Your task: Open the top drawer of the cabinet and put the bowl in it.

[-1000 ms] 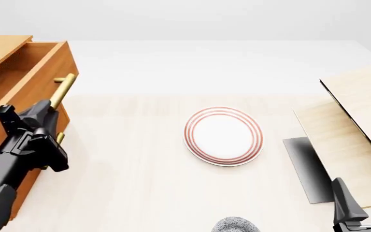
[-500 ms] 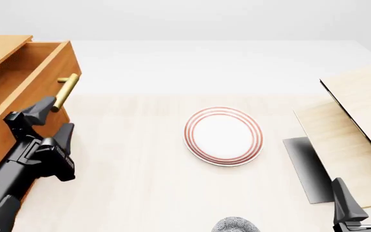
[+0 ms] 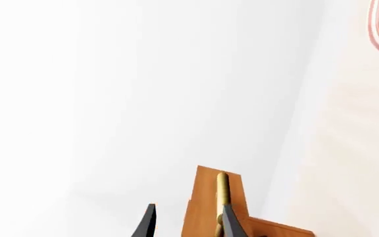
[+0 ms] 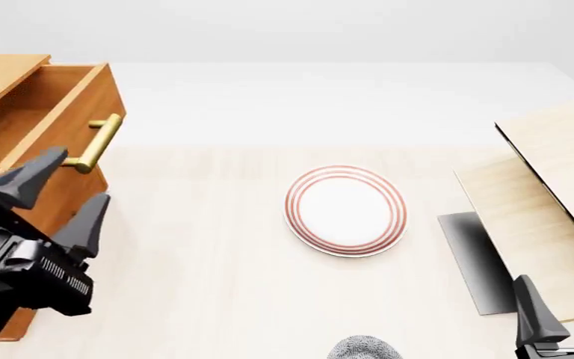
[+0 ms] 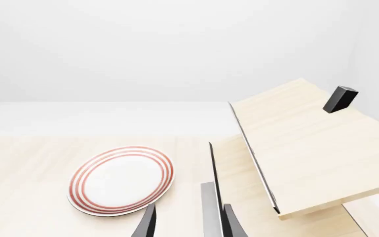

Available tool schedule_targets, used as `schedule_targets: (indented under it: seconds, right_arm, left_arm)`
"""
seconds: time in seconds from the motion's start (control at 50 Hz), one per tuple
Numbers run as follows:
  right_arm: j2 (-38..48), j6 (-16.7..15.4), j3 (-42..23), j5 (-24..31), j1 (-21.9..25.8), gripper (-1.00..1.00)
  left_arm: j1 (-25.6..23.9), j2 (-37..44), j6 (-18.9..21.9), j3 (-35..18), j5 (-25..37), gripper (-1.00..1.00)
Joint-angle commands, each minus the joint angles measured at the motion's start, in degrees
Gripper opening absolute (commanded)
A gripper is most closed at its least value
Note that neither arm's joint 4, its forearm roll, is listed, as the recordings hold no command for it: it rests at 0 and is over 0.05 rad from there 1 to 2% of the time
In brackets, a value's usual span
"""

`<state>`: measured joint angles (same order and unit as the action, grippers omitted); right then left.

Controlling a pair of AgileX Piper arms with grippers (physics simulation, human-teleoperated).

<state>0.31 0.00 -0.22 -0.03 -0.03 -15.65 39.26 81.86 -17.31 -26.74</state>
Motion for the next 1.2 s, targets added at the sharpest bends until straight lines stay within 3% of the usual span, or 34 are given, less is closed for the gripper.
schedule_targets:
  seconds: [0.02, 0.06, 0.08, 0.14, 0.16, 0.18, 0.24, 0.28, 0.36, 0.38, 0.42, 0.44, 0.54, 0.58, 0.66, 0.68, 0.74, 0.78, 1.02, 1.06, 1.12, 1.18, 1.2]
  right_arm:
    - [0.0, 0.0, 0.0, 0.0, 0.0, 1.0]
    - [0.0, 0.0, 0.0, 0.0, 0.0, 1.0]
    - [0.0, 0.0, 0.0, 0.0, 0.0, 1.0]
    - [0.0, 0.0, 0.0, 0.0, 0.0, 1.0]
    - [0.0, 0.0, 0.0, 0.0, 0.0, 1.0]
    - [0.0, 0.0, 0.0, 0.0, 0.0, 1.0]
    - [0.0, 0.0, 0.0, 0.0, 0.0, 1.0]
    - [0.0, 0.0, 0.0, 0.0, 0.0, 1.0]
    - [0.0, 0.0, 0.0, 0.0, 0.0, 1.0]
    - [0.0, 0.0, 0.0, 0.0, 0.0, 1.0]
    - [0.0, 0.0, 0.0, 0.0, 0.0, 1.0]
    - [0.0, 0.0, 0.0, 0.0, 0.0, 1.0]
    - [0.0, 0.0, 0.0, 0.0, 0.0, 1.0]
    - [0.0, 0.0, 0.0, 0.0, 0.0, 1.0]
    - [0.0, 0.0, 0.0, 0.0, 0.0, 1.0]
    - [0.0, 0.0, 0.0, 0.0, 0.0, 1.0]
    - [0.0, 0.0, 0.0, 0.0, 0.0, 1.0]
    - [0.0, 0.0, 0.0, 0.0, 0.0, 1.0]
    - [0.0, 0.0, 0.0, 0.0, 0.0, 1.0]
    - [0.0, 0.0, 0.0, 0.0, 0.0, 1.0]
    - [0.0, 0.0, 0.0, 0.0, 0.0, 1.0]
    - [0.0, 0.0, 0.0, 0.0, 0.0, 1.0]
    - [0.0, 0.0, 0.0, 0.0, 0.0, 1.0]
  left_arm:
    - [0.1, -12.0, -8.4, -5.8, 15.9, 1.0]
    - [0.8, -12.1, -9.6, -6.7, 17.9, 1.0]
    - [2.6, -13.2, -14.8, -11.0, 23.5, 1.0]
    - [1.6, -13.0, -17.9, -13.6, 24.7, 1.0]
    - [4.3, -14.4, -18.2, -13.9, 26.8, 1.0]
    - [7.7, -16.2, -21.4, -16.3, 30.0, 1.0]
    - [5.6, -11.5, -24.4, -18.3, 33.3, 1.0]
    - [7.6, -12.3, -29.5, -22.3, 37.4, 1.0]
    - [8.9, -10.4, -35.6, -28.1, 43.4, 1.0]
    - [8.7, -9.0, -39.6, -32.0, 46.6, 1.0]
    - [8.9, -8.6, -40.5, -33.0, 47.6, 1.0]
    - [9.6, -6.4, -43.8, -36.0, 51.0, 1.0]
    - [7.3, -0.8, -49.4, -41.0, 54.9, 1.0]
    - [10.6, -0.3, -51.4, -42.5, 57.5, 1.0]
    - [7.2, 5.6, -57.9, -47.3, 59.1, 1.0]
    - [8.3, 6.6, -59.1, -48.2, 60.2, 1.0]
    - [8.4, 8.8, -61.0, -50.1, 61.1, 1.0]
    - [9.1, 11.8, -64.6, -52.9, 63.0, 1.0]
    - [14.9, 17.0, -70.0, -59.1, 68.6, 1.0]
    - [14.1, 18.4, -72.8, -61.1, 69.5, 1.0]
    - [15.9, 19.6, -73.7, -62.0, 71.2, 1.0]
    - [13.7, 21.9, -77.9, -64.6, 71.8, 1.0]
    - [15.7, 22.4, -76.5, -64.6, 72.6, 1.0]
